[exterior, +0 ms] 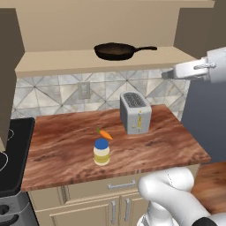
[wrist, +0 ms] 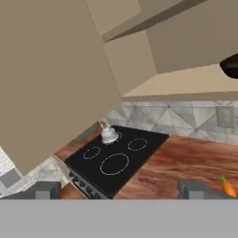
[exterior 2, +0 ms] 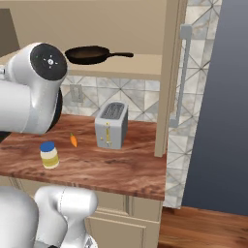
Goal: Pick the pan from the cabinet and place it on the stove. Then turn on the stove burner for the pan.
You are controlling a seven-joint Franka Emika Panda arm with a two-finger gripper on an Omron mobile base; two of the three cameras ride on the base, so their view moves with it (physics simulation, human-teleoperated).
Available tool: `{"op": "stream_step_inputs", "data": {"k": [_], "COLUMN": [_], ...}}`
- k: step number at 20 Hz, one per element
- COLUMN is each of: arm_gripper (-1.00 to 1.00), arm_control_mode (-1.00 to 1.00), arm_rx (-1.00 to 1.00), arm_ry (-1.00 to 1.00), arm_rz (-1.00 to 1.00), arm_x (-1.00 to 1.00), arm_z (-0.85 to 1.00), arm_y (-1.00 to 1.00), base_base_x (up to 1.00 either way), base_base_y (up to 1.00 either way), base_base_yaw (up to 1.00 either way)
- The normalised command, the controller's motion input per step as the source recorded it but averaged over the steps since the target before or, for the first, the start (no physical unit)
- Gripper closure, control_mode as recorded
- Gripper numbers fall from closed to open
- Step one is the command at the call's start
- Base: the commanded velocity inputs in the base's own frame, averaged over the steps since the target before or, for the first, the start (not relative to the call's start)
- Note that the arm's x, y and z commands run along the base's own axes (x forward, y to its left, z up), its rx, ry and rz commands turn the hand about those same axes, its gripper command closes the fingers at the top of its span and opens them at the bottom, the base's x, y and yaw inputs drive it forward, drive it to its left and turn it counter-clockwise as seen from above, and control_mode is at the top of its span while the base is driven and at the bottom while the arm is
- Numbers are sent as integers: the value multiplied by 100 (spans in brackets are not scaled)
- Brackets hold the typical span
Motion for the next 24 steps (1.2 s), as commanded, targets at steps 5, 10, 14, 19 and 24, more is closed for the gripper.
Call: {"op": "stream_step_inputs", "data": {"k": [5,10,14,19,24], "arm_gripper": [-100,-100,-100,-100,-100], "arm_control_mode": [-100,-100,-100,-100,-100], "arm_rx": [-19,-18,-15,-10,-8], "arm_ry": [-24,-14,-6,-3,0], "arm_rz": [0,0,0,0,0], "arm_x": [6,15,32,33,24], "arm_z": [15,4,0,0,0], "arm_y": [-17,-14,-7,-10,-31], "base_base_x": [0,0,0,0,0], "base_base_y": [0,0,0,0,0], "base_base_yaw": [0,0,0,0,0]}}
